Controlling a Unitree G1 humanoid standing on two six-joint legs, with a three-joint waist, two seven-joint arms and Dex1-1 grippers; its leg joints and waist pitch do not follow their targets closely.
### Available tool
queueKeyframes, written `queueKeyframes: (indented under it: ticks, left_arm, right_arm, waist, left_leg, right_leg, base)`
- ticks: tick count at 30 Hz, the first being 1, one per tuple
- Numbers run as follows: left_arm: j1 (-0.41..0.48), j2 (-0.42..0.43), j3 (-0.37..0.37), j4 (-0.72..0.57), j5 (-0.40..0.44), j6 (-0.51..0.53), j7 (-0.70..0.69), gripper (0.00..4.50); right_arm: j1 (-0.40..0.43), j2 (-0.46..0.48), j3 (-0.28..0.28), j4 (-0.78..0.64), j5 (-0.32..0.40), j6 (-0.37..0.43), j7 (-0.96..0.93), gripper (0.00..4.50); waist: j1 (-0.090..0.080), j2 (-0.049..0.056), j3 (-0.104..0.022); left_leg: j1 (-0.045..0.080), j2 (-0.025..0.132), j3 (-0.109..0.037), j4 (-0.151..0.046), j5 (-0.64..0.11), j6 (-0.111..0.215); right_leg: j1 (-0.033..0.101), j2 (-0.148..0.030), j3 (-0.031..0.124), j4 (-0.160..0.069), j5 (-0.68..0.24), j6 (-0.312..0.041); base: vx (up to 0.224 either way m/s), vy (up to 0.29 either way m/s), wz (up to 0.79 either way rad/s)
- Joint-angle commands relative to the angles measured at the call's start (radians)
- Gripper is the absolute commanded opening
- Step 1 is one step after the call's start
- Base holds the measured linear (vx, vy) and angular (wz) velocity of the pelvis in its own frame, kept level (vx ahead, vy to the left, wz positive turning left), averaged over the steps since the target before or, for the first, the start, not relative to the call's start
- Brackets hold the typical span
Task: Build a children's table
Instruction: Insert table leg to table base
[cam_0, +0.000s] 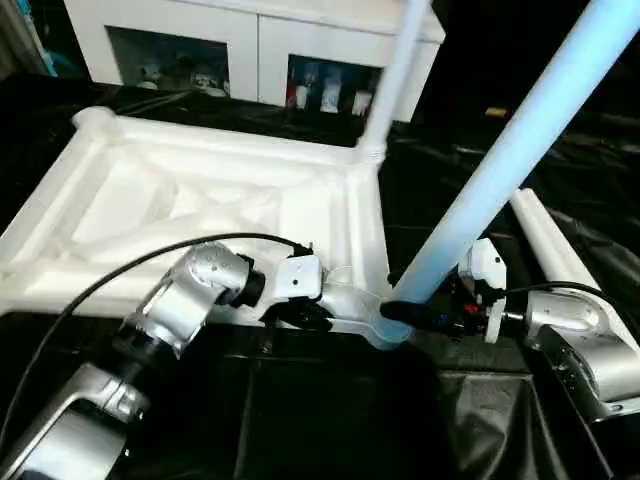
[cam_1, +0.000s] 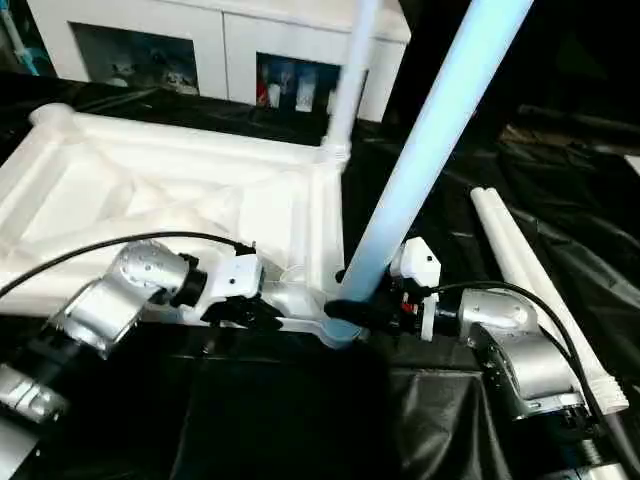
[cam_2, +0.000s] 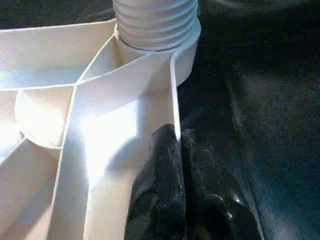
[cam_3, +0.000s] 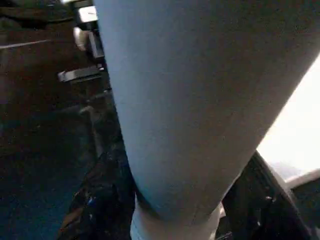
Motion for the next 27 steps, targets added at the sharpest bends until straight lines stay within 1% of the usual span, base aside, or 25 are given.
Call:
queueKeyframes:
  ticks: [1, 2, 3, 4, 5, 6, 8, 9, 11, 12, 13, 14, 15, 16, 17, 18, 19, 20, 21, 22, 23, 24, 25, 26, 27]
  left_arm:
    - [-0.034, 0.013, 0.023, 0.054, 0.009, -0.044, -0.001, 0.00]
    - [-0.042, 0.012, 0.024, 0.067, 0.005, -0.052, -0.009, 0.00]
    - [-0.052, 0.010, 0.025, 0.084, -0.005, -0.063, -0.022, 0.00]
    - [-0.061, 0.008, 0.025, 0.103, -0.011, -0.078, -0.031, 0.00]
    - [-0.075, 0.008, 0.022, 0.130, -0.010, -0.101, -0.040, 0.00]
    - [-0.079, 0.008, 0.020, 0.138, -0.007, -0.108, -0.041, 0.00]
    - [-0.089, 0.007, 0.020, 0.159, -0.003, -0.122, -0.043, 0.00]
    - [-0.092, 0.006, 0.020, 0.168, -0.003, -0.127, -0.048, 0.00]
    - [-0.097, 0.004, 0.020, 0.185, -0.003, -0.138, -0.055, 0.00]
    - [-0.098, 0.003, 0.020, 0.186, -0.003, -0.140, -0.055, 0.00]
    - [-0.097, 0.004, 0.020, 0.189, -0.002, -0.137, -0.056, 0.00]
    - [-0.097, 0.003, 0.020, 0.199, 0.003, -0.127, -0.049, 0.00]
    - [-0.096, 0.003, 0.021, 0.200, 0.005, -0.119, -0.043, 0.00]
    - [-0.097, 0.003, 0.021, 0.202, 0.006, -0.113, -0.037, 0.00]
    - [-0.094, 0.001, 0.023, 0.200, 0.006, -0.100, -0.033, 0.00]
    - [-0.091, -0.004, 0.027, 0.196, 0.005, -0.071, -0.021, 0.00]
    - [-0.088, -0.007, 0.032, 0.189, 0.003, -0.045, -0.007, 0.00]
    - [-0.082, -0.012, 0.038, 0.176, -0.005, -0.020, 0.003, 0.00]
    - [-0.075, -0.019, 0.046, 0.161, -0.015, 0.010, 0.014, 0.00]
    - [-0.075, -0.019, 0.046, 0.161, -0.015, 0.010, 0.014, 0.00]
    - [-0.041, -0.036, 0.057, 0.090, -0.028, 0.113, 0.048, 0.00]
    - [-0.026, -0.042, 0.060, 0.059, -0.033, 0.154, 0.060, 0.00]
    - [-0.026, -0.042, 0.060, 0.059, -0.033, 0.154, 0.060, 0.00]
    - [-0.007, -0.054, 0.064, 0.021, -0.039, 0.202, 0.080, 0.00]
    - [0.010, -0.067, 0.067, -0.010, -0.042, 0.244, 0.104, 0.00]
  right_arm:
    - [0.140, -0.033, 0.182, 0.088, -0.078, 0.136, 0.092, 1.84]
    - [0.141, -0.032, 0.186, 0.083, -0.075, 0.140, 0.089, 1.84]
    - [0.144, -0.030, 0.192, 0.078, -0.073, 0.141, 0.090, 1.84]
    - [0.147, -0.029, 0.197, 0.072, -0.074, 0.142, 0.090, 1.84]
    - [0.150, -0.027, 0.204, 0.067, -0.077, 0.140, 0.091, 1.84]
    - [0.152, -0.027, 0.208, 0.065, -0.080, 0.140, 0.093, 1.84]
    - [0.158, -0.025, 0.213, 0.061, -0.091, 0.134, 0.090, 1.84]
    - [0.159, -0.020, 0.212, 0.065, -0.096, 0.132, 0.082, 1.84]
    - [0.157, -0.008, 0.207, 0.077, -0.104, 0.126, 0.060, 1.84]
    - [0.157, -0.007, 0.207, 0.079, -0.105, 0.125, 0.058, 1.84]
    - [0.148, 0.013, 0.195, 0.104, -0.118, 0.115, 0.018, 1.84]
    - [0.130, 0.049, 0.173, 0.155, -0.138, 0.100, -0.057, 1.84]
    - [0.123, 0.062, 0.165, 0.175, -0.145, 0.095, -0.083, 1.84]
    - [0.117, 0.070, 0.160, 0.189, -0.150, 0.092, -0.101, 1.84]
    - [0.109, 0.084, 0.151, 0.211, -0.154, 0.093, -0.131, 1.84]
    - [0.097, 0.104, 0.140, 0.240, -0.160, 0.094, -0.172, 1.84]
    - [0.090, 0.115, 0.133, 0.256, -0.165, 0.096, -0.198, 1.84]
    - [0.083, 0.127, 0.124, 0.272, -0.167, 0.097, -0.223, 1.84]
    - [0.074, 0.142, 0.113, 0.294, -0.171, 0.098, -0.254, 1.84]
    - [0.074, 0.142, 0.113, 0.294, -0.171, 0.098, -0.254, 1.84]
    - [0.044, 0.184, 0.082, 0.358, -0.171, 0.104, -0.327, 1.84]
    - [0.032, 0.200, 0.072, 0.383, -0.172, 0.104, -0.354, 1.84]
    - [0.032, 0.200, 0.072, 0.383, -0.172, 0.104, -0.354, 1.84]
    - [0.014, 0.222, 0.063, 0.420, -0.177, 0.102, -0.388, 1.84]
    - [-0.005, 0.243, 0.057, 0.458, -0.182, 0.099, -0.422, 1.84]
  waist:
    - [-0.004, 0.014, -0.028]
    - [-0.003, 0.016, -0.024]
    - [-0.002, 0.018, -0.023]
    - [-0.004, 0.017, -0.021]
    - [-0.005, 0.018, -0.018]
    - [-0.003, 0.020, -0.017]
    - [-0.003, 0.021, -0.017]
    - [-0.002, 0.021, -0.017]
    - [-0.002, 0.022, -0.018]
    - [-0.002, 0.022, -0.018]
    - [-0.003, 0.023, -0.020]
    - [-0.005, 0.024, -0.017]
    - [-0.006, 0.024, -0.013]
    - [-0.008, 0.025, -0.010]
    - [-0.010, 0.024, -0.006]
    - [-0.014, 0.027, -0.001]
    - [-0.017, 0.026, -0.002]
    - [-0.020, 0.026, 0.003]
    - [-0.021, 0.026, 0.003]
    - [-0.026, 0.026, 0.002]
    - [-0.030, 0.033, 0.001]
    - [-0.040, 0.032, 0.004]
    - [-0.043, 0.033, 0.002]
    - [-0.050, 0.043, 0.003]
    - [-0.051, 0.046, 0.005]
  left_leg:
    - [0.012, 0.041, -0.002, -0.030, 0.084, 0.177]
    - [0.013, 0.047, -0.003, -0.035, 0.040, 0.162]
    - [0.015, 0.049, -0.004, -0.038, 0.016, 0.153]
    - [0.015, 0.050, -0.004, -0.041, -0.012, 0.141]
    - [0.015, 0.053, -0.005, -0.048, -0.087, 0.106]
    - [0.016, 0.055, -0.005, -0.052, -0.122, 0.085]
    - [0.015, 0.056, -0.005, -0.053, -0.138, 0.067]
    - [0.015, 0.056, -0.004, -0.053, -0.140, 0.064]
    - [0.013, 0.054, -0.005, -0.052, -0.114, 0.061]
    - [0.013, 0.054, -0.005, -0.052, -0.114, 0.061]
    - [0.012, 0.053, -0.005, -0.049, -0.093, 0.063]
    - [0.011, 0.051, -0.004, -0.051, -0.090, 0.062]
    - [0.007, 0.051, -0.005, -0.055, -0.113, 0.055]
    - [0.010, 0.054, -0.006, -0.063, -0.189, 0.027]
    - [0.009, 0.055, -0.009, -0.069, -0.234, 0.012]
    - [0.011, 0.056, -0.019, -0.077, -0.364, -0.030]
    - [0.013, 0.057, -0.022, -0.078, -0.389, -0.041]
    - [0.012, 0.055, -0.031, -0.081, -0.437, -0.049]
    - [0.013, 0.055, -0.034, -0.083, -0.455, -0.053]
    - [0.010, 0.055, -0.043, -0.086, -0.473, -0.056]
    - [0.003, 0.055, -0.050, -0.092, -0.480, -0.065]
    - [-0.009, 0.055, -0.058, -0.099, -0.496, -0.076]
    - [-0.011, 0.054, -0.061, -0.100, -0.505, -0.082]
    - [-0.009, 0.053, -0.065, -0.104, -0.535, -0.092]
    - [-0.005, 0.052, -0.066, -0.104, -0.559, -0.094]
  right_leg:
    - [0.033, -0.048, 0.036, -0.021, 0.351, -0.271]
    - [0.030, -0.050, 0.034, -0.026, 0.279, -0.270]
    - [0.029, -0.051, 0.033, -0.030, 0.238, -0.268]
    - [0.029, -0.052, 0.033, -0.033, 0.194, -0.265]
    - [0.028, -0.054, 0.033, -0.043, 0.084, -0.254]
    - [0.027, -0.055, 0.035, -0.046, 0.036, -0.245]
    - [0.026, -0.055, 0.036, -0.047, 0.015, -0.235]
    - [0.026, -0.055, 0.036, -0.048, 0.013, -0.233]
    - [0.027, -0.054, 0.035, -0.043, 0.045, -0.231]
    - [0.027, -0.054, 0.035, -0.043, 0.045, -0.231]
    - [0.029, -0.054, 0.035, -0.039, 0.081, -0.234]
    - [0.026, -0.053, 0.035, -0.039, 0.088, -0.235]
    - [0.026, -0.054, 0.034, -0.043, 0.057, -0.230]
    - [0.022, -0.056, 0.035, -0.054, -0.053, -0.213]
    - [0.021, -0.057, 0.035, -0.060, -0.128, -0.203]
    - [0.013, -0.066, 0.037, -0.080, -0.367, -0.156]
    - [0.009, -0.068, 0.038, -0.084, -0.414, -0.143]
    - [0.004, -0.071, 0.038, -0.096, -0.513, -0.110]
    - [0.001, -0.072, 0.038, -0.100, -0.554, -0.095]
    - [0.002, -0.075, 0.034, -0.104, -0.598, -0.075]
    - [0.006, -0.076, 0.030, -0.104, -0.594, -0.068]
    - [0.012, -0.072, 0.021, -0.099, -0.570, -0.074]
    - [0.015, -0.070, 0.019, -0.096, -0.559, -0.074]
    - [0.012, -0.067, 0.014, -0.096, -0.527, -0.085]
    - [0.010, -0.064, 0.010, -0.102, -0.521, -0.085]
  base:
    - [0.000, 0.000, 0.00]
    - [0.000, 0.000, 0.00]
    - [0.000, 0.000, 0.00]
    - [0.000, 0.000, 0.00]
    - [0.000, 0.000, 0.00]
    - [0.000, 0.000, 0.00]
    - [0.000, 0.000, 0.00]
    - [0.000, 0.000, 0.00]
    - [0.000, 0.000, 0.00]
    - [0.000, 0.000, 0.00]
    - [0.000, 0.000, 0.00]
    - [0.000, 0.000, 0.00]
    - [0.000, 0.000, 0.00]
    - [0.000, 0.000, 0.00]
    - [-0.069, -0.012, -0.03]
    - [-0.081, -0.004, -0.04]
    - [-0.135, -0.002, -0.08]
    - [-0.092, 0.000, -0.06]
    - [-0.099, 0.007, -0.10]
    - [-0.086, 0.021, -0.16]
    - [-0.086, 0.021, -0.16]
    - [-0.069, 0.041, -0.26]
    - [-0.064, 0.053, -0.30]
    - [-0.064, 0.053, -0.30]
    - [-0.074, 0.055, -0.25]
